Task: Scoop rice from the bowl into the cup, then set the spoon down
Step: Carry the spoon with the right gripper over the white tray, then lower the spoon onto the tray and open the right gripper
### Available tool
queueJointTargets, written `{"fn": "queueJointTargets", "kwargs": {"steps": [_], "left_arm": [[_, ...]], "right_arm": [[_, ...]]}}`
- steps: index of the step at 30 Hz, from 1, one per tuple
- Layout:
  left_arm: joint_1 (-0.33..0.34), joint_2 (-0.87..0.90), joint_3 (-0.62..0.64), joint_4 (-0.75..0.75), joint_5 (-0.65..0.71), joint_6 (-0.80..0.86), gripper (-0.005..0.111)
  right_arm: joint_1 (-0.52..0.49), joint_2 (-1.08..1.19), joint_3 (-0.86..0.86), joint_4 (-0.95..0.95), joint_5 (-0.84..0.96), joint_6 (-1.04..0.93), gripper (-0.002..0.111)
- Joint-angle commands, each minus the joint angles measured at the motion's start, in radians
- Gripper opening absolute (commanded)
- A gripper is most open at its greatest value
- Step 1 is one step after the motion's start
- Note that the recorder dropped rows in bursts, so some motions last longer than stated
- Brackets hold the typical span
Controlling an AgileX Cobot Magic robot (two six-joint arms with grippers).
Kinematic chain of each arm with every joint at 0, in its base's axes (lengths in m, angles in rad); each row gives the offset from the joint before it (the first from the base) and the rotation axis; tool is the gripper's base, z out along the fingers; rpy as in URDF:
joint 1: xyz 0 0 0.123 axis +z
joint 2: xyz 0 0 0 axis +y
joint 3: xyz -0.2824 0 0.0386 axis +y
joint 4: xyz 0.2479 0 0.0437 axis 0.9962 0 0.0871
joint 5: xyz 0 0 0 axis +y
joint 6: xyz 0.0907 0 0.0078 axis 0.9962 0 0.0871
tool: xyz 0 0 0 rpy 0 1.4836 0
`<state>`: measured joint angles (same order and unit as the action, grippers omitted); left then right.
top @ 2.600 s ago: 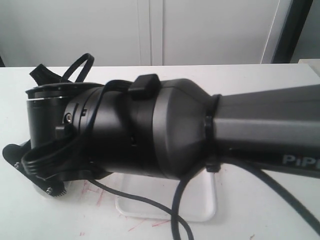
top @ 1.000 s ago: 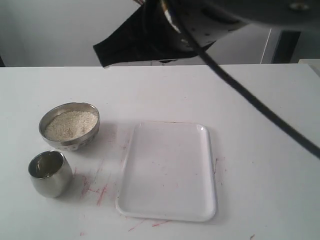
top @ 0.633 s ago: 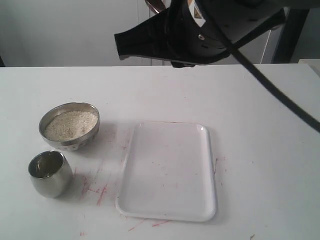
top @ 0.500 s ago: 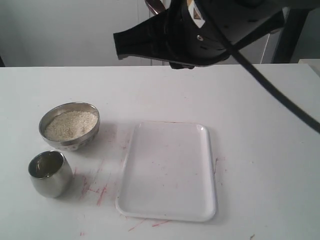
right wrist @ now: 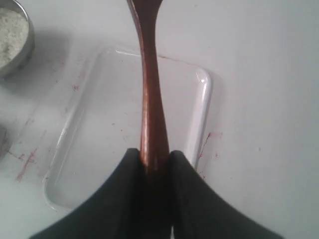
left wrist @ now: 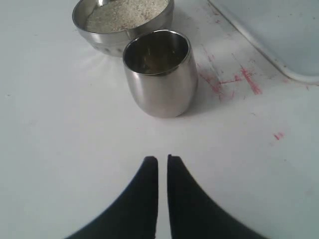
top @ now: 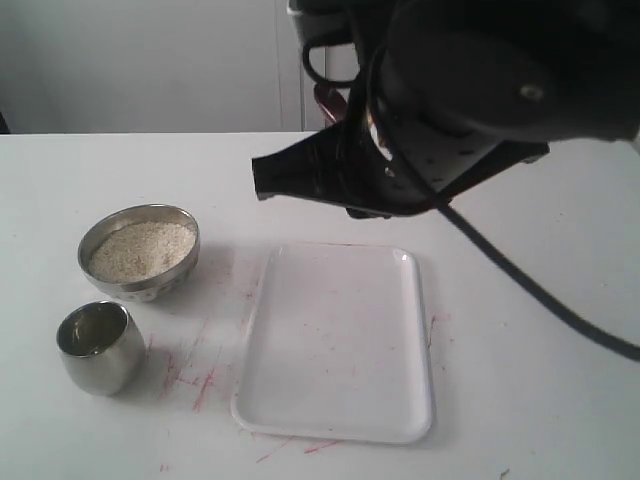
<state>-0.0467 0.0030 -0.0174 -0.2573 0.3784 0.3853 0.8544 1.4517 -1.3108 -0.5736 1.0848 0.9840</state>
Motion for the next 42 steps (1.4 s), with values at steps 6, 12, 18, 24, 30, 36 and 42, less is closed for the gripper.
{"fn": "queueJointTargets", "kwargs": {"steps": [6, 12, 18, 24, 30, 36, 42], "left_arm": [[-0.005, -0.003, 0.005, -0.011, 0.003, 0.003, 0.014], [-0.005, -0.003, 0.005, -0.011, 0.003, 0.003, 0.014], [-0.005, -0.003, 0.005, -0.011, 0.003, 0.003, 0.014], [-0.005, -0.003, 0.005, -0.011, 0.003, 0.003, 0.014], [-0.005, -0.003, 0.005, -0.011, 0.003, 0.003, 0.014], [-0.005, -0.003, 0.005, -0.011, 0.003, 0.003, 0.014], [-0.005, -0.003, 0.005, -0.011, 0.003, 0.003, 0.014]], "right_arm": [[-0.049, 0.118, 0.046, 0.119, -0.027, -0.092, 0.000], [-0.067, 0.187, 0.046, 0.174, -0.067, -0.158, 0.000], [-0.100, 0.240, 0.046, 0.229, -0.072, -0.210, 0.000], [-0.117, 0.281, 0.046, 0.238, -0.069, -0.278, 0.000], [-0.119, 0.333, 0.046, 0.239, -0.052, -0.308, 0.000], [-0.128, 0.366, 0.046, 0.239, -0.052, -0.334, 0.000], [-0.146, 0.383, 0.046, 0.245, -0.060, -0.352, 0.000]]}}
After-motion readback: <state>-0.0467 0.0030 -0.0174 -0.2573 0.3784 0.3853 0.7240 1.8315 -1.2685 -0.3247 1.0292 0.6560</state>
